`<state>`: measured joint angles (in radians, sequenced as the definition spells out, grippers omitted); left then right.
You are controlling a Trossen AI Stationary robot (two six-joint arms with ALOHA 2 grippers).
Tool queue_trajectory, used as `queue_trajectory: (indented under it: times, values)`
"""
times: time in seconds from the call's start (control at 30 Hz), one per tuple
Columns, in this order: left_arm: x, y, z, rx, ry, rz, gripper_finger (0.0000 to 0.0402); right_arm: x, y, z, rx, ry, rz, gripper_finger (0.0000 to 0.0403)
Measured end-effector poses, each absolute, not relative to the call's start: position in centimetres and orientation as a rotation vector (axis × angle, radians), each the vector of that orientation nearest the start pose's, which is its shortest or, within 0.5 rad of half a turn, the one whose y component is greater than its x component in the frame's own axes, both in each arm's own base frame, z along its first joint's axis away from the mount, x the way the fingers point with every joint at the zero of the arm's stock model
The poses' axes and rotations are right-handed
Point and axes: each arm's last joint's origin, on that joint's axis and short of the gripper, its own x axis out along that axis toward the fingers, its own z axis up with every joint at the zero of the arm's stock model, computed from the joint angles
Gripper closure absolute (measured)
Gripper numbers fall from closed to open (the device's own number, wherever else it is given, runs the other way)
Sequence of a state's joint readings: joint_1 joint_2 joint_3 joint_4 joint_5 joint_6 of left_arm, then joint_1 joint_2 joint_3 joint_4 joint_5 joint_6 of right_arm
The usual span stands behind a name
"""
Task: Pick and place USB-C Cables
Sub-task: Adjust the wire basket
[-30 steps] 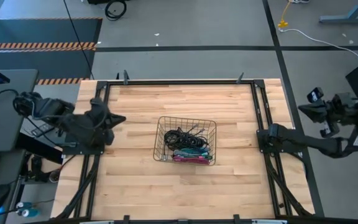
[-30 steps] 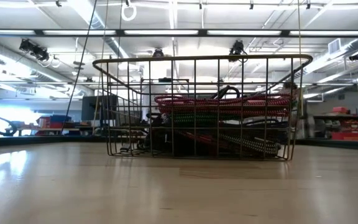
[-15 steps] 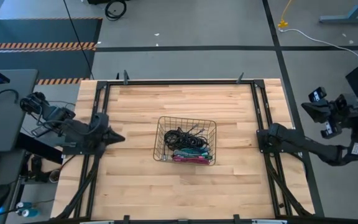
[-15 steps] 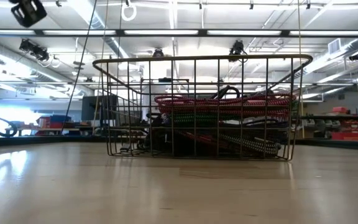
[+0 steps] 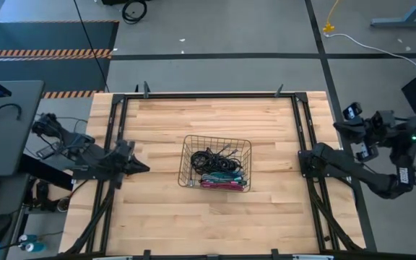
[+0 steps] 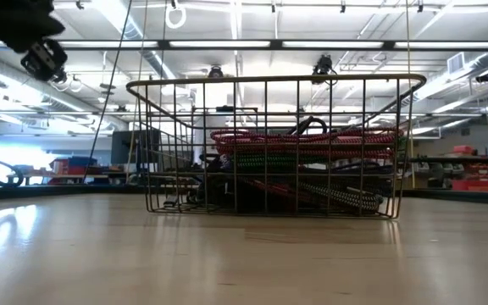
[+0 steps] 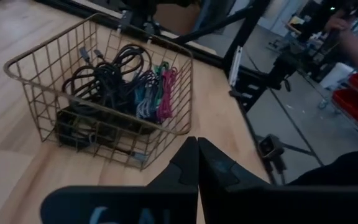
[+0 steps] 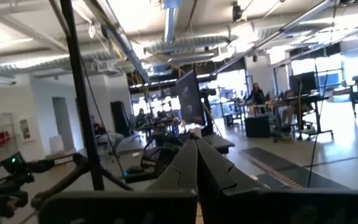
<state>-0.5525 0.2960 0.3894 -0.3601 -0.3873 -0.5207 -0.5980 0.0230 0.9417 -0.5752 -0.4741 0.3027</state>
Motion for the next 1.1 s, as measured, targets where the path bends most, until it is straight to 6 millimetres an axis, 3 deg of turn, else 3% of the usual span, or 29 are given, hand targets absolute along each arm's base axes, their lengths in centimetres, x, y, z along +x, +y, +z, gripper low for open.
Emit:
queue_trajectory:
  times: [0.23,0.43,0.6,0.83,0.97,1.1]
  values:
    - [9.7,-3.4,21.3,-0.328,0.247,-0.002,0.0401,-3.0,3.8,36.6,0.110,-0.278,-0.051,0.0403]
    - [10.4,-1.9,22.3,-0.200,0.142,0.063,0.0401,-3.0,3.9,36.6,0.067,-0.270,-0.044,0.0403]
    - [10.6,-0.7,22.7,-0.188,0.126,0.062,0.0401,-2.2,3.6,35.7,0.050,-0.215,0.057,0.0403]
    - [10.6,0.5,22.7,-0.205,0.123,0.081,0.0401,0.0,2.5,32.5,0.119,-0.087,0.185,0.0403]
    - [10.6,0.9,22.8,-0.210,0.120,0.096,0.0401,1.9,1.0,30.1,0.144,-0.029,0.123,0.0403]
    - [10.6,1.0,22.8,-0.213,0.119,0.108,0.0401,4.5,-1.0,27.4,0.130,-0.076,0.042,0.0403]
